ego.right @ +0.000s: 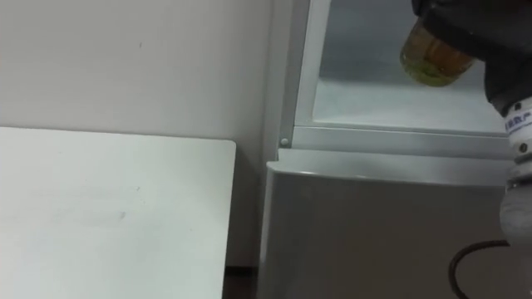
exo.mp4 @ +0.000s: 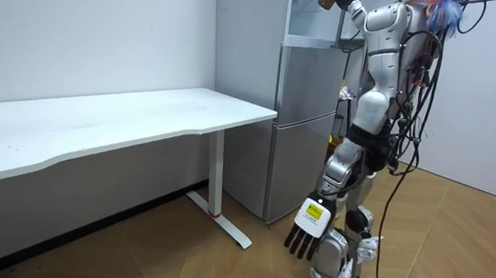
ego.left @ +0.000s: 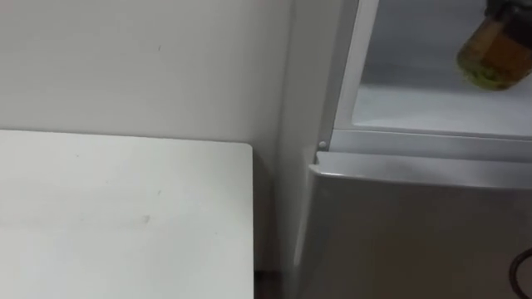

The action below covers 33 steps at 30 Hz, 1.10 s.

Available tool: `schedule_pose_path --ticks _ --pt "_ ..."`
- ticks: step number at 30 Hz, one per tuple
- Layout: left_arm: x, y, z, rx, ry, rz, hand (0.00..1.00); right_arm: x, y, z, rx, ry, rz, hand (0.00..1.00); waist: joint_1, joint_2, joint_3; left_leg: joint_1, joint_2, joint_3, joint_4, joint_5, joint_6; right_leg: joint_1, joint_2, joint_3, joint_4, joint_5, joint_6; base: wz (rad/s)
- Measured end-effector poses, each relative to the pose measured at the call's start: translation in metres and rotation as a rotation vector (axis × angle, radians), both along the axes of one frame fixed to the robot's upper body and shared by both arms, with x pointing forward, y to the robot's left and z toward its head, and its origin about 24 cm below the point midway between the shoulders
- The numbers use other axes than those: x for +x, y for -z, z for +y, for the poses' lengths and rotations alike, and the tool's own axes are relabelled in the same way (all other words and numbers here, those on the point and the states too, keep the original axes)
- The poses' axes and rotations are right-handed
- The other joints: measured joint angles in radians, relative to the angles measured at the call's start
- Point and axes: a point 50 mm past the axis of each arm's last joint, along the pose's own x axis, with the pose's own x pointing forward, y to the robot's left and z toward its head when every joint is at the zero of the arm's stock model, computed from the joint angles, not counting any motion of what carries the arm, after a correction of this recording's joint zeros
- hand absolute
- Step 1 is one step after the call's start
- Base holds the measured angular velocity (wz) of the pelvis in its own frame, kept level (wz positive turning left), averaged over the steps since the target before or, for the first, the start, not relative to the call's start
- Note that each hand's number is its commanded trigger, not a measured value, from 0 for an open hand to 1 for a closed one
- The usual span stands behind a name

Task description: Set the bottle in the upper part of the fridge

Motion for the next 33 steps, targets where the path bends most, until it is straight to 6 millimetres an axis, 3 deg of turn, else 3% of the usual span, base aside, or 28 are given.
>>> schedule_pose_path --ticks 5,12,18,28,33 --pt "-0.002 -0.001 0.004 0.012 0.001 0.006 0.0 0.015 0.018 -0.014 0.038 0.04 0.113 1.0 0.008 -0.008 -0.0008 0.001 -0.003 -0.006 0.0 0.0 0.0 0.002 0.0 -0.002 0.001 0.0 0.0 0.0" --pt "-0.002 -0.003 0.009 0.041 0.013 0.01 0.0 0.022 0.027 -0.021 0.06 0.062 0.166 1.0 0.022 -0.008 -0.0011 -0.003 -0.007 -0.006 -0.001 0.0 0.0 -0.003 0.0 0.0 0.001 0.0 0.0 0.0" --pt "0.0 -0.004 0.01 0.058 0.067 0.019 0.0 0.031 0.042 -0.031 0.106 0.082 0.248 1.0 0.039 -0.017 -0.0062 -0.006 -0.009 -0.008 -0.001 0.0 0.0 -0.004 -0.001 -0.001 0.0 0.0 0.0 0.01" --pt "-0.003 -0.004 0.012 0.061 0.076 0.035 0.0 0.044 0.048 -0.041 0.231 0.118 0.304 1.0 0.06 -0.027 -0.0023 -0.006 -0.009 -0.012 0.003 0.0 0.0 -0.003 -0.001 -0.004 0.001 0.0 0.0 0.0" --pt "-0.007 -0.005 0.013 0.059 0.074 0.051 0.0 0.052 0.056 -0.036 0.242 0.118 0.348 1.0 0.06 -0.03 -0.0003 -0.008 -0.009 -0.013 0.002 0.0 0.0 -0.003 -0.001 -0.003 0.001 0.0 0.0 0.0"
